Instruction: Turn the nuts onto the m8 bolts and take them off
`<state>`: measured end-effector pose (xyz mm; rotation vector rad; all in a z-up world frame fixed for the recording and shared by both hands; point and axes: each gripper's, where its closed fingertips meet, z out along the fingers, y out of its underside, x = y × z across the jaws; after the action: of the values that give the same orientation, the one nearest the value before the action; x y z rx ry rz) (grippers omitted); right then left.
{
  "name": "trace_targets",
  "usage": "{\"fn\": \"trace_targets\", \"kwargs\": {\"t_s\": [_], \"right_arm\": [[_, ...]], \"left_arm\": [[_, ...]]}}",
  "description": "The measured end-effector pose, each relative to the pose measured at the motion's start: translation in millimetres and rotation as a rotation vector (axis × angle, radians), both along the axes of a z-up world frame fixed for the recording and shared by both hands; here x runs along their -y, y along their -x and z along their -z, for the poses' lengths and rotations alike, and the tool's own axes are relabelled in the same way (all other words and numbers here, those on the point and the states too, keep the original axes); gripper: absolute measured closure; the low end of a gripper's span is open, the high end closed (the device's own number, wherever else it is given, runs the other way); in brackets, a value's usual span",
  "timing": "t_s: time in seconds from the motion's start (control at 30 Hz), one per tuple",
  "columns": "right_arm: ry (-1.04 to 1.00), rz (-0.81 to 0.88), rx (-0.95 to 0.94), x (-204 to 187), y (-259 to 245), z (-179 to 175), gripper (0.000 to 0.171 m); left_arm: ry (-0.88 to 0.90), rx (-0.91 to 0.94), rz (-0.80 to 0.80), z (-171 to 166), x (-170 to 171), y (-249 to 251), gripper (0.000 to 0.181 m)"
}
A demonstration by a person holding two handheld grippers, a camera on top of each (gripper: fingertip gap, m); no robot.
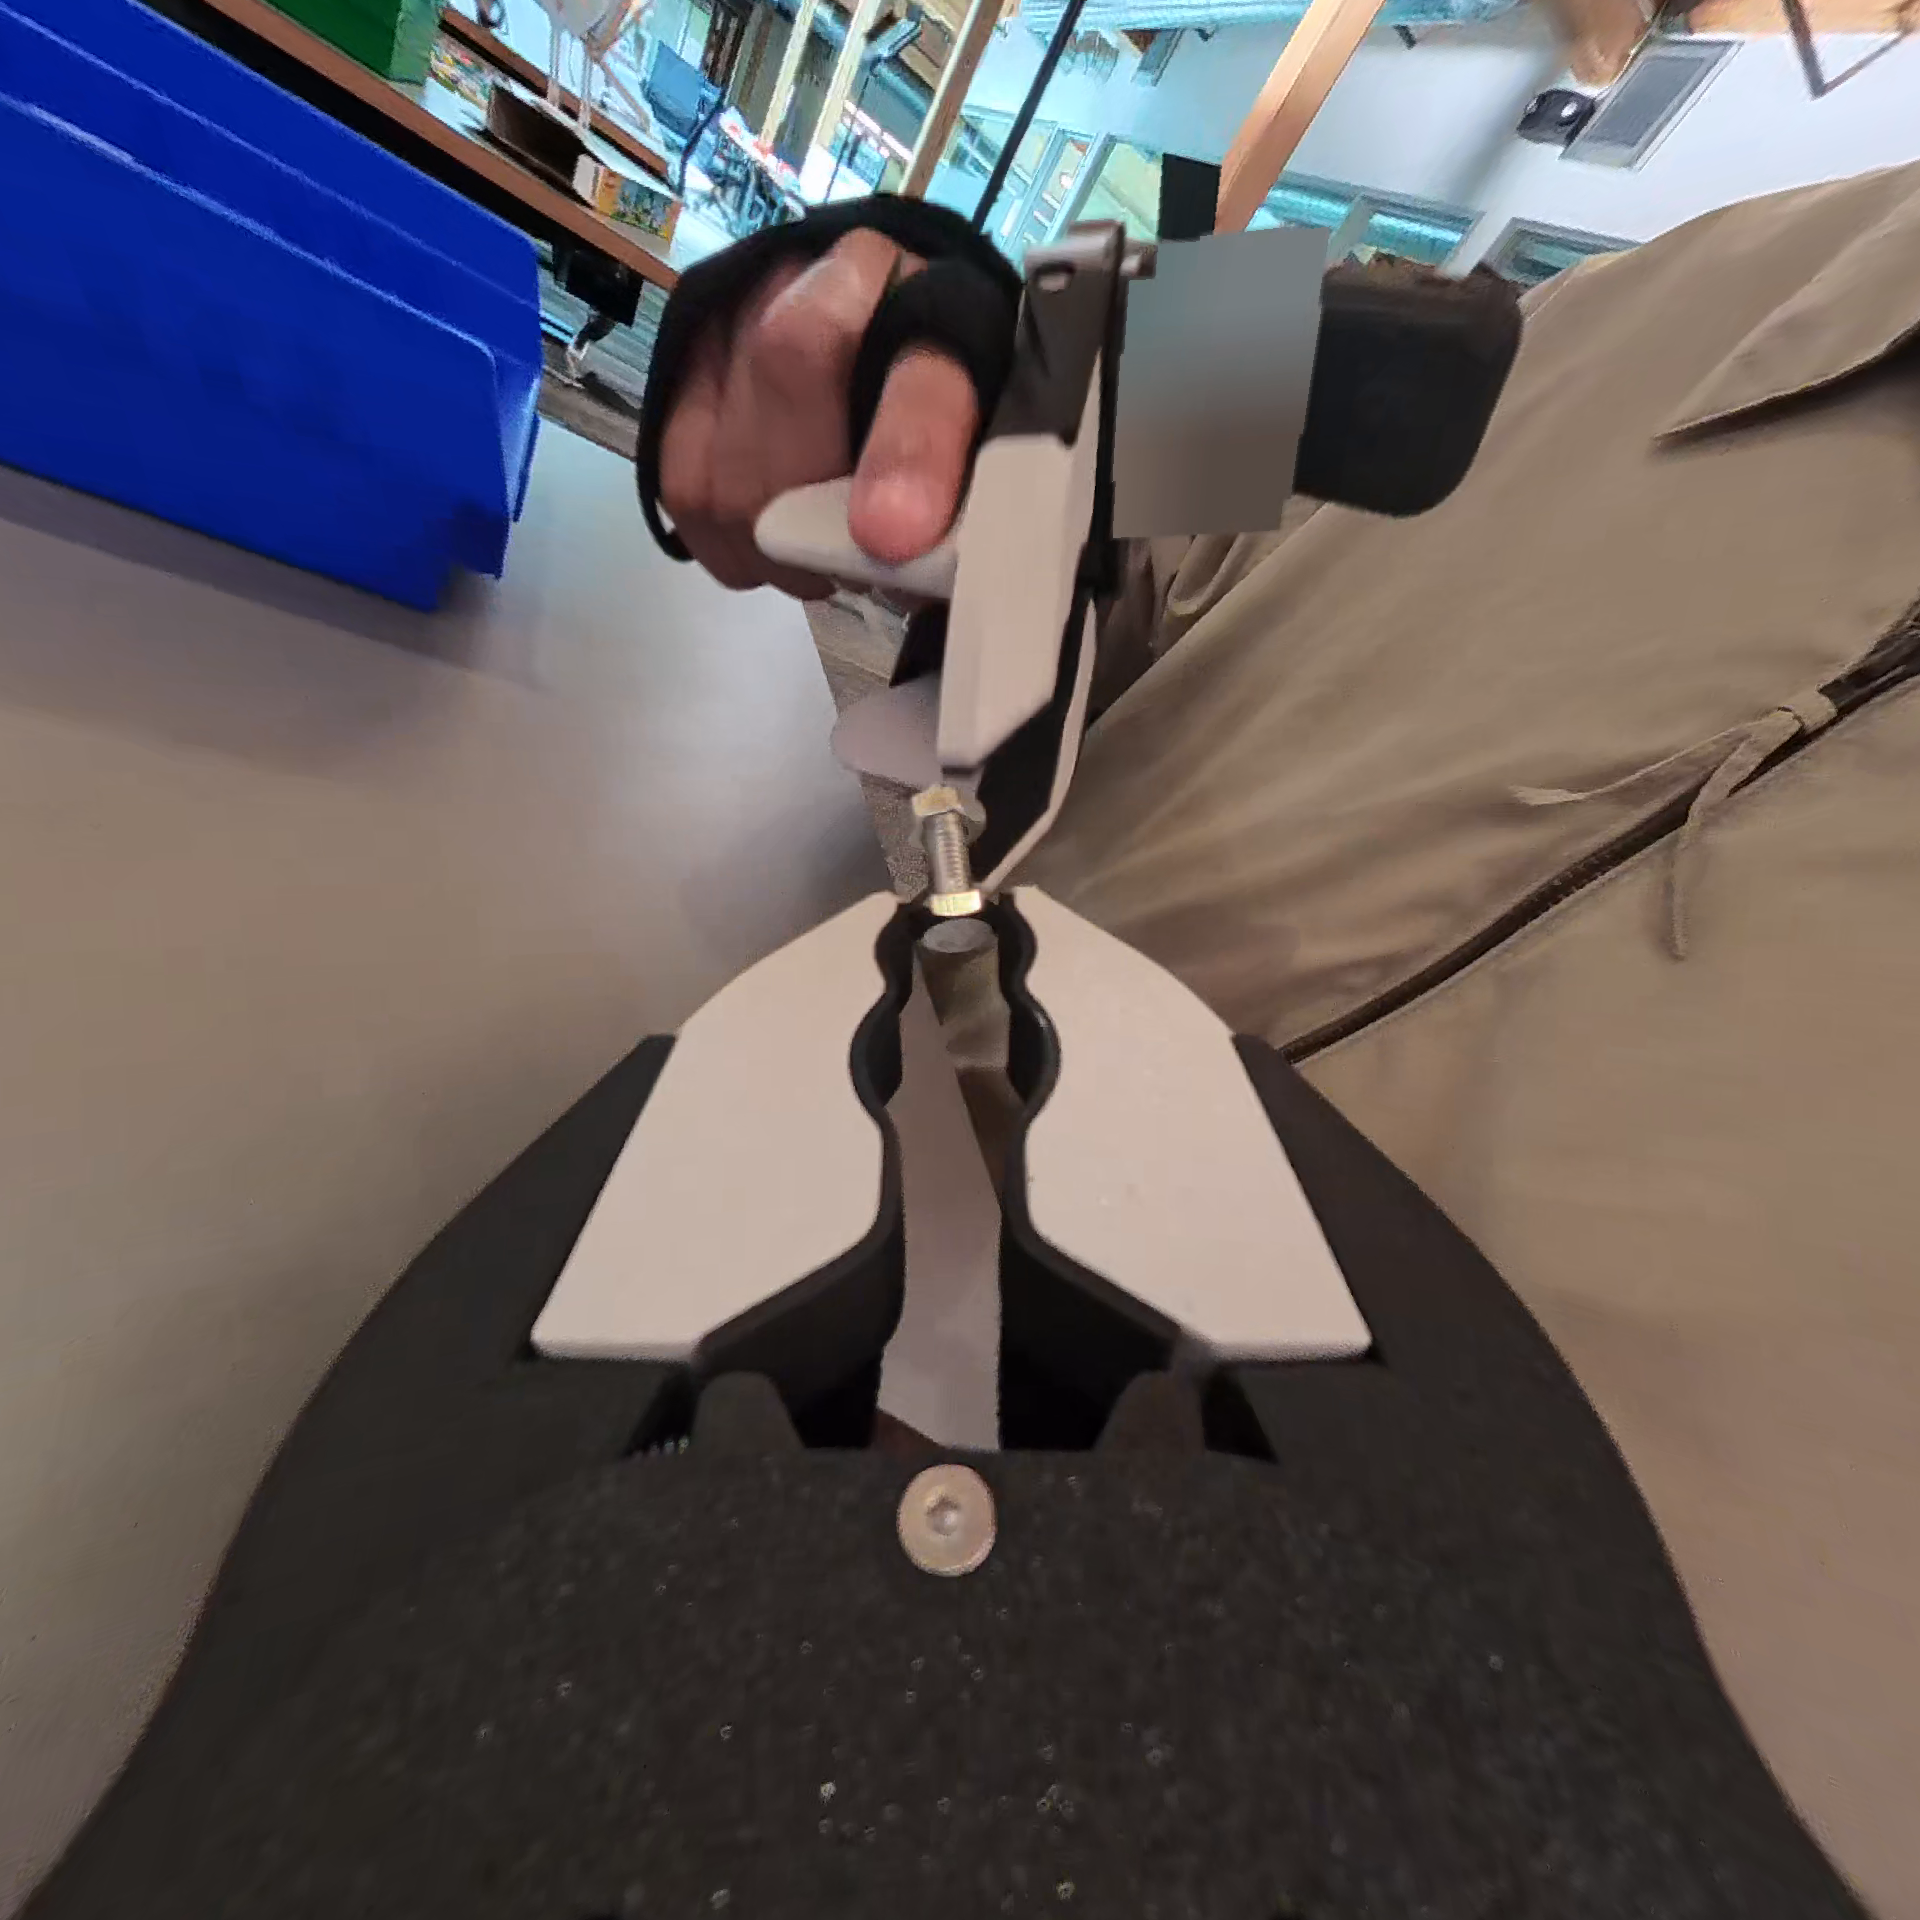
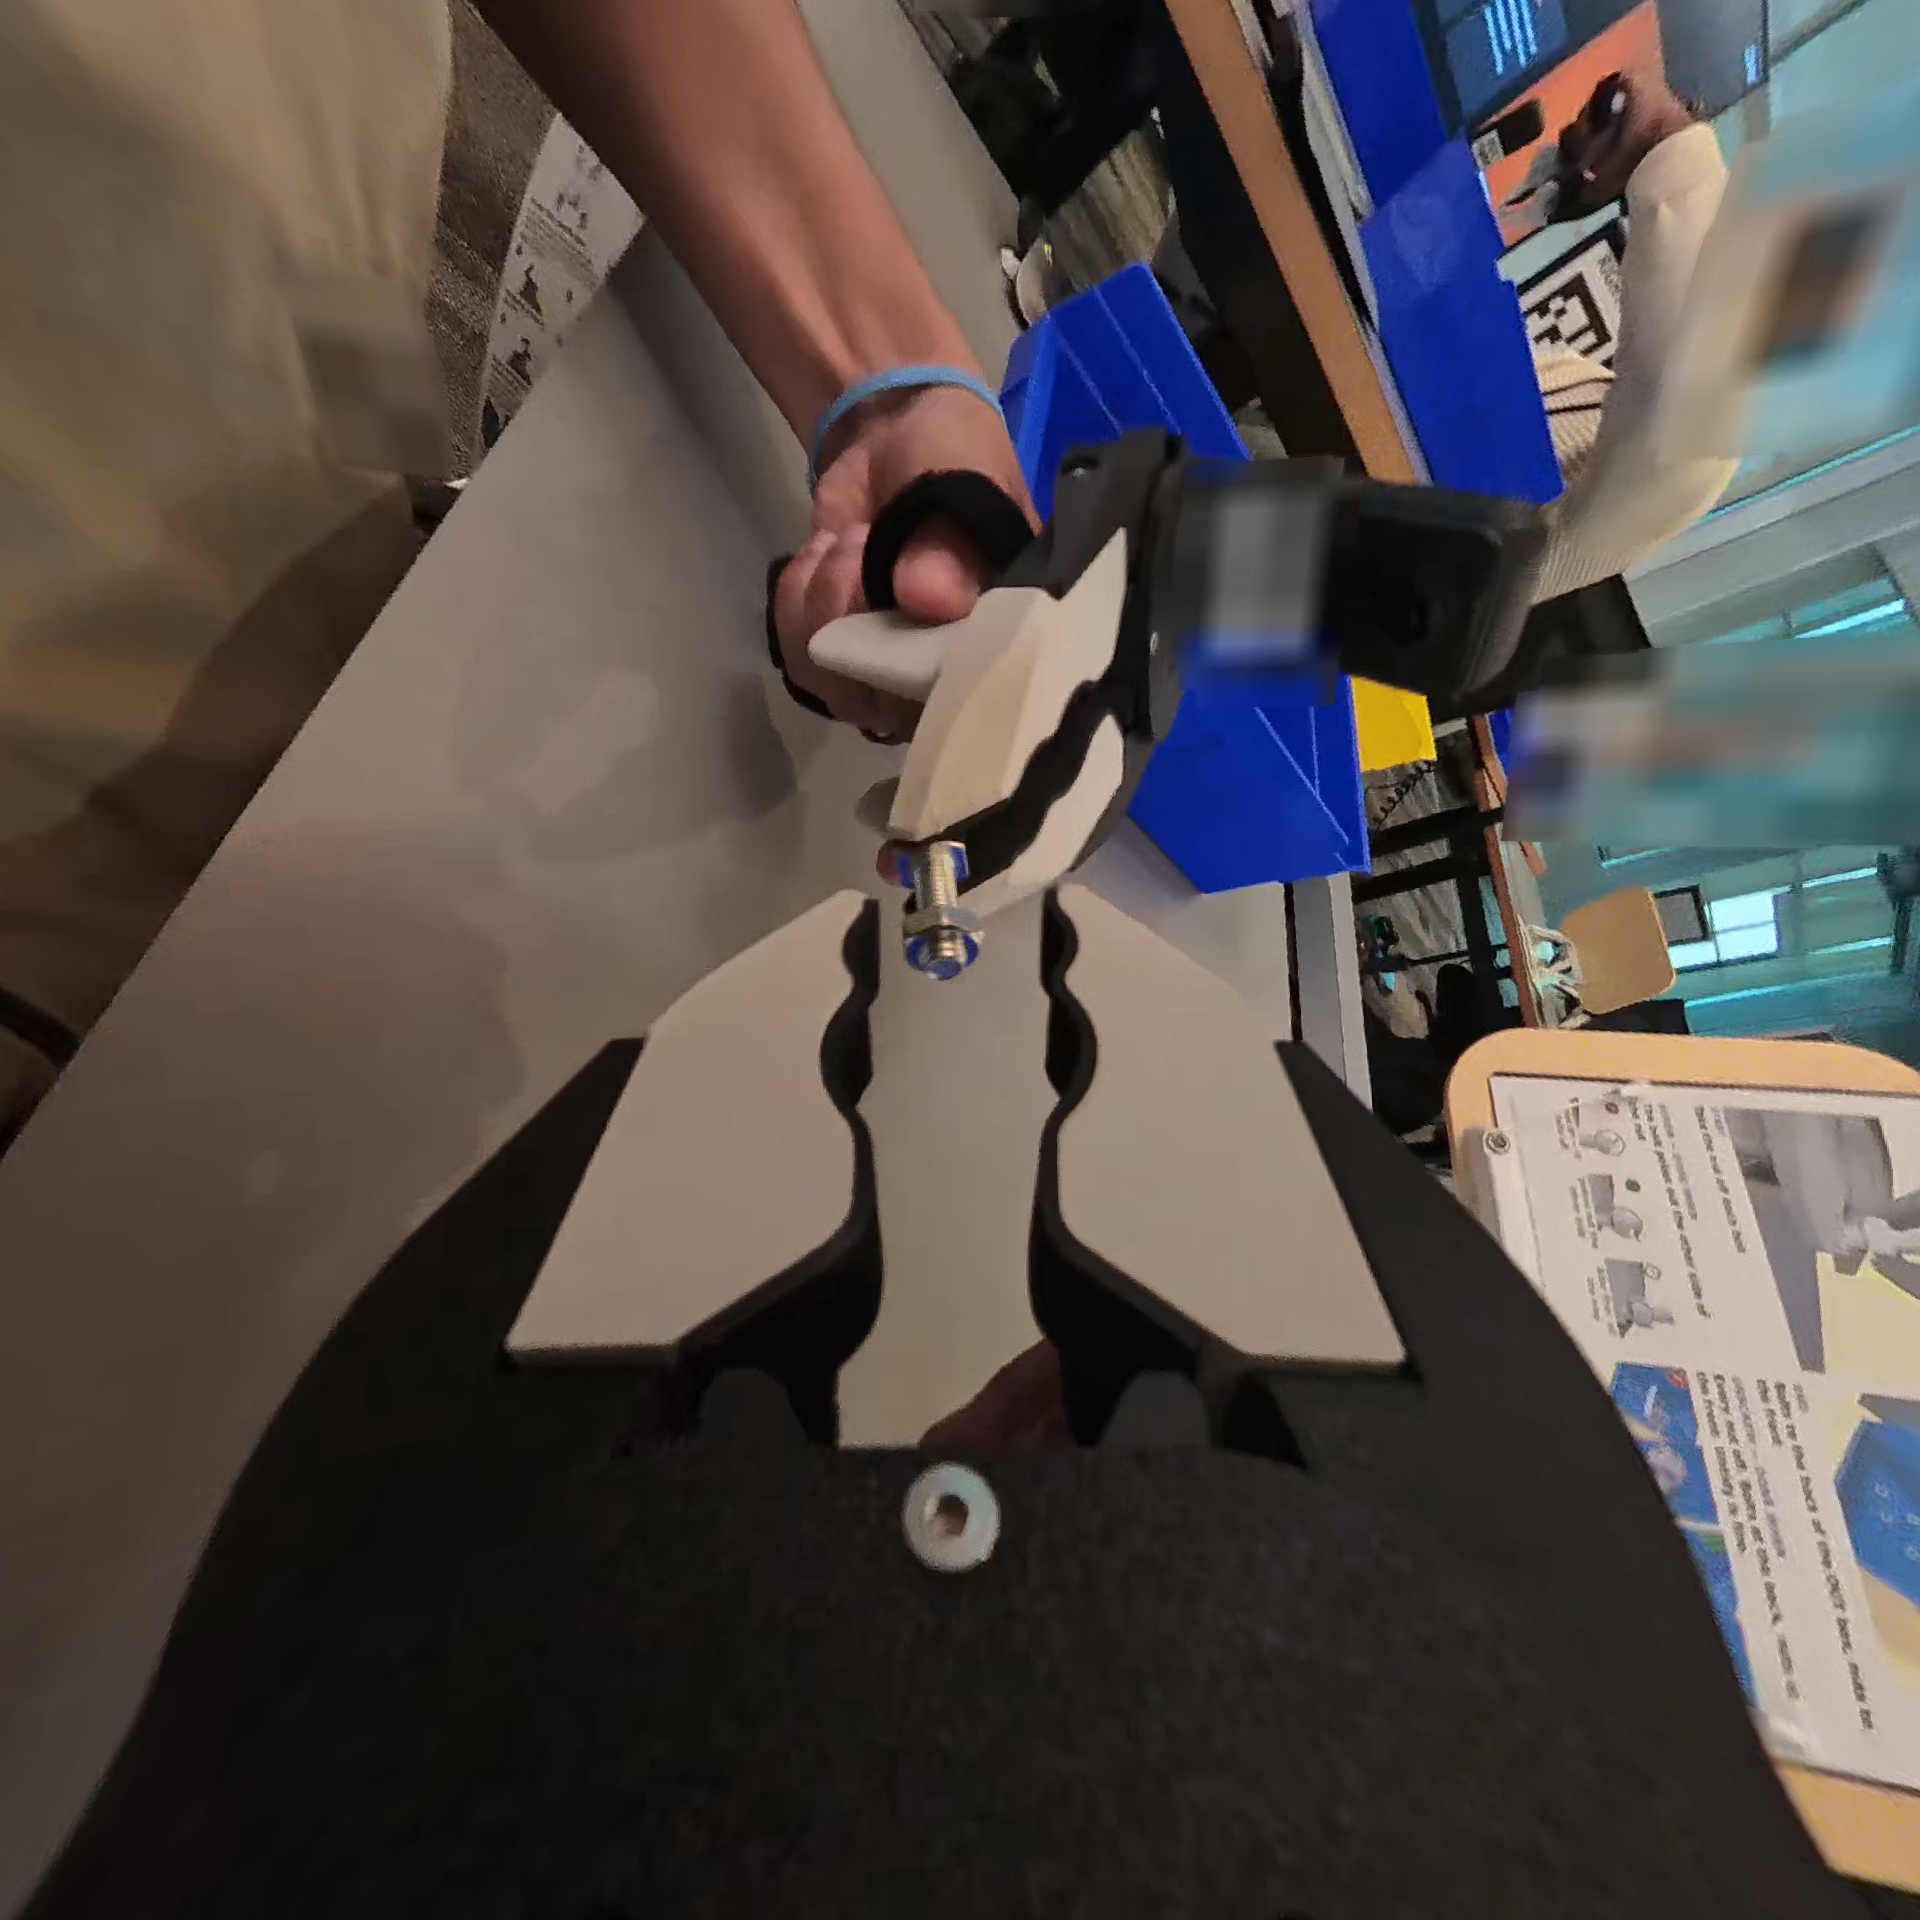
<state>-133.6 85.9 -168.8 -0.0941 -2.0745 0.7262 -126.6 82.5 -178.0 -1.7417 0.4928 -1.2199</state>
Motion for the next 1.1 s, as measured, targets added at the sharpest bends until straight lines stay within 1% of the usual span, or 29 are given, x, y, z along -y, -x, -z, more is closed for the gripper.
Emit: {"fn": "trace_targets", "kwargs": {"t_s": [0.07,0.17,0.23,0.37,0.5,0.57,0.6,0.63,0.67,0.73,0.77,0.8,0.87,0.93,1.0,1.03,1.1], "right_arm": [[-0.018,-0.02,0.014,2.0,-1.5,2.7,0.156],[0.09,0.002,0.156,1.5,-2.2,4.2,0.157],[0.215,0.029,0.279,-0.4,-2.1,6.3,0.157],[0.539,0.049,0.536,-3.5,-2.4,8.0,0.157],[0.959,0.005,0.862,-3.0,-6.6,0.8,0.157],[1.139,-0.013,0.992,-4.4,-6.2,-2.3,0.157],[1.212,-0.016,1.036,-6.1,-4.7,-4.1,0.157],[1.252,-0.017,1.039,-7.9,-2.8,-5.5,0.157],[1.267,-0.02,1.019,-9.1,-1.7,-7.0,0.157],[1.269,-0.009,0.937,-14.0,1.1,-13.6,0.156],[1.235,0.024,0.87,-18.6,3.6,-14.7,0.152],[1.185,0.066,0.793,-24.0,5.9,-14.8,0.144],[1.071,0.206,0.62,-40.9,14.6,-13.1,0.131],[0.965,0.375,0.412,-62.7,23.9,-16.1,0.119],[0.871,0.58,0.177,-89.7,31.1,-24.0,0.118],[0.838,0.662,0.062,-100.1,31.8,-30.0,0.113],[0.813,0.8,-0.082,-111.9,30.0,-35.3,0.113]], "left_arm": [[-0.003,-0.007,0.012,-0.9,0.6,-2.3,0.166],[-0.055,-0.107,-0.03,1.7,-0.8,-0.7,0.166],[-0.126,-0.25,-0.089,3.9,-3.4,0.8,0.166],[-0.276,-0.566,-0.19,6.0,-8.7,3.0,0.166],[-0.454,-0.857,-0.269,-0.6,-11.0,0.9,0.166],[-0.517,-0.983,-0.297,-3.8,-12.9,1.4,0.166],[-0.543,-1.028,-0.321,-5.6,-14.9,2.7,0.166],[-0.541,-1.042,-0.341,-6.2,-16.6,4.6,0.166],[-0.529,-1.018,-0.353,-7.3,-17.9,6.1,0.166],[-0.487,-0.905,-0.391,-11.7,-21.1,7.8,0.166],[-0.467,-0.856,-0.419,-13.8,-23.2,11.5,0.166],[-0.463,-0.804,-0.467,-18.8,-25.5,17.9,0.166],[-0.415,-0.658,-0.552,-25.9,-29.7,31.4,0.166],[-0.385,-0.552,-0.704,-32.3,-35.8,55.0,0.166],[-0.354,-0.51,-0.839,-32.3,-39.3,76.2,0.166],[-0.347,-0.5,-0.907,-32.6,-40.5,85.6,0.166],[-0.337,-0.512,-0.996,-30.8,-41.2,96.3,0.166]]}}
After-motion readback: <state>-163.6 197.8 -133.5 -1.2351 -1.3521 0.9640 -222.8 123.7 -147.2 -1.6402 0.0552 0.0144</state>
